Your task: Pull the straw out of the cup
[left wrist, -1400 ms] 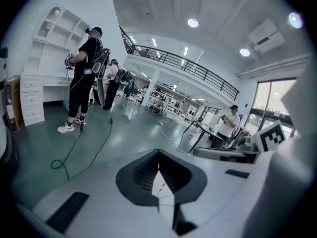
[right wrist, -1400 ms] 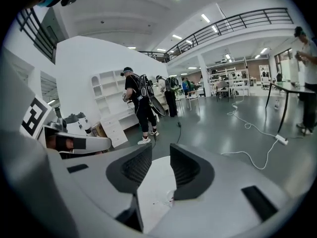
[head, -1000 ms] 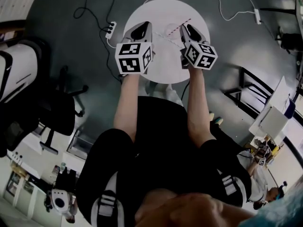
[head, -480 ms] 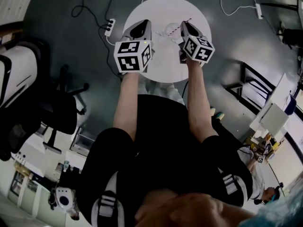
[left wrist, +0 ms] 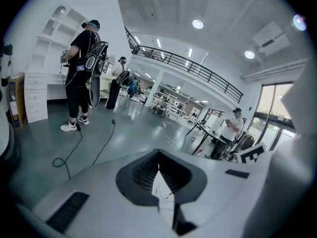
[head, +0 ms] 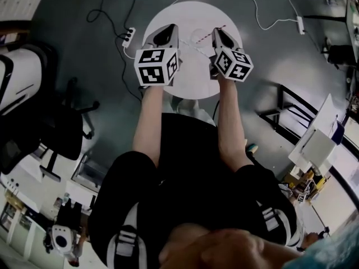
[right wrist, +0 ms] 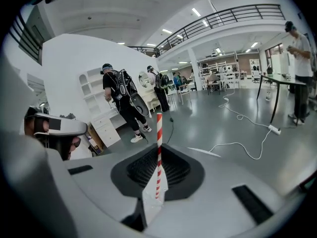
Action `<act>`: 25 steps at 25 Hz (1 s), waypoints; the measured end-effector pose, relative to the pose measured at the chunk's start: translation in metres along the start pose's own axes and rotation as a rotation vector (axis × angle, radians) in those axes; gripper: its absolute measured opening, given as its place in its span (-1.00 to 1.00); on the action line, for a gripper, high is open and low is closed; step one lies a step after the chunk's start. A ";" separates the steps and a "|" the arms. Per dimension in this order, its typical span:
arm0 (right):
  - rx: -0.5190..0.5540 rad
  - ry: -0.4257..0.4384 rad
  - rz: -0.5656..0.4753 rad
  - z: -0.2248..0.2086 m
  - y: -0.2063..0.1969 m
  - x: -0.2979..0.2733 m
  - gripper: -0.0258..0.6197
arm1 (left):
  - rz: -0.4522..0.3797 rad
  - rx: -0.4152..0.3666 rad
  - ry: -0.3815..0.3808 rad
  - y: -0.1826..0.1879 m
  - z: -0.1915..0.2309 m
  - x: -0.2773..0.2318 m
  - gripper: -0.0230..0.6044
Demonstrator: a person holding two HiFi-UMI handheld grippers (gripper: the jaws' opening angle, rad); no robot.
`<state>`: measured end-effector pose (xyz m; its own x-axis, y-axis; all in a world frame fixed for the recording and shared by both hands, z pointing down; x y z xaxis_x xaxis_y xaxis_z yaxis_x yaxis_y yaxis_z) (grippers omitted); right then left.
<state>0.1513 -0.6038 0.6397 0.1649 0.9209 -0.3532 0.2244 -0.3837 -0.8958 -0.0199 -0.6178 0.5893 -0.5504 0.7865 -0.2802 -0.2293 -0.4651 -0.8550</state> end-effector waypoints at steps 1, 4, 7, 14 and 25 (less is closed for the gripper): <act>0.009 0.007 -0.013 0.001 0.005 0.007 -0.81 | -0.010 -0.005 0.002 0.002 -0.005 0.005 -0.90; 0.072 0.035 -0.055 0.007 0.023 0.033 -0.81 | -0.041 -0.025 0.010 0.005 -0.027 0.022 -0.90; 0.171 0.071 -0.097 0.014 0.044 0.063 -0.81 | -0.070 -0.057 0.013 0.009 -0.057 0.041 -0.90; 0.261 0.173 -0.220 0.030 0.092 0.138 -0.81 | -0.160 -0.173 0.028 0.025 -0.129 0.095 -0.90; 0.283 0.339 -0.404 0.036 0.144 0.264 -0.81 | -0.329 -0.288 0.077 0.026 -0.216 0.175 -0.90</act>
<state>0.1930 -0.4138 0.4074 0.4271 0.8992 0.0949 0.0763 0.0687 -0.9947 0.0514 -0.4047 0.4233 -0.4217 0.9067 0.0048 -0.1436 -0.0615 -0.9877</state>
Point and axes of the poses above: the fingertips, and each gripper's own axes: x backward along the fingers, z to its left, y out of its top, the point moved 2 cm from there along x, backward along the fingers, and after that the axes turned 13 degrees about -z, right-handed, at the moved point
